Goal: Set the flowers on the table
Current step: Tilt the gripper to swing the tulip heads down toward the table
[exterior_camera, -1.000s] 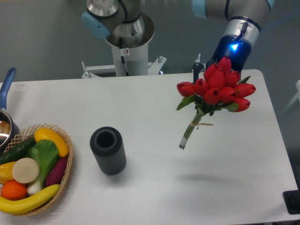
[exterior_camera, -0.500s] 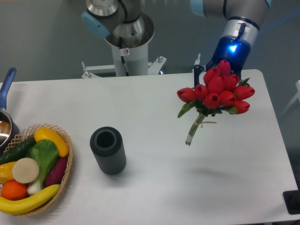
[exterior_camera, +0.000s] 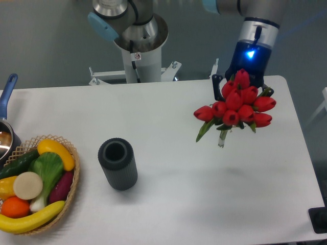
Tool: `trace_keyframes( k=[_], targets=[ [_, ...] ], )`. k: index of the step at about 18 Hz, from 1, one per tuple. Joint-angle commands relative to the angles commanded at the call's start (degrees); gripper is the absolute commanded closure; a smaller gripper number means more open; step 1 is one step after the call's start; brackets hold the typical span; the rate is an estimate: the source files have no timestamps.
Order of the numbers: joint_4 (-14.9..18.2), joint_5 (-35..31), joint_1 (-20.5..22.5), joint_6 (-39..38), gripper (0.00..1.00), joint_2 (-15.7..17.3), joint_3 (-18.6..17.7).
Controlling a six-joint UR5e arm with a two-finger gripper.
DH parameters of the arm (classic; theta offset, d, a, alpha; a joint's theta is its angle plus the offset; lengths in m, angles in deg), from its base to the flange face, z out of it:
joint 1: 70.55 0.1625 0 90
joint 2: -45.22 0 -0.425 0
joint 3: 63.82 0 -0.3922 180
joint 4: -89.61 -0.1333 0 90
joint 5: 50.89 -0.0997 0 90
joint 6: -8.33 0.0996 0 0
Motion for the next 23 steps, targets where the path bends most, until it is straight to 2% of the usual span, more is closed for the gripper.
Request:
trace_keyframes(
  k=[3, 7, 9, 12, 18, 23],
  targets=[
    [0.35, -8.35, -3.25, 0.00, 0.59, -0.53, 0.00],
    [0.79, -17.84, -7.73, 0.00, 0.59, -3.07, 0.00],
    [1.49, -25.92, -10.98, 0.09, 0.59, -5.09, 0.26],
    [1.50, -33.84, -13.81, 0.17, 0.59, -7.29, 0.61],
    [1.94, -43.78, -17.23, 0.35, 0.59, -13.09, 0.97],
    [1.85, -45.46, -18.47, 0.35, 0.59, -17.13, 1.05]
  ],
)
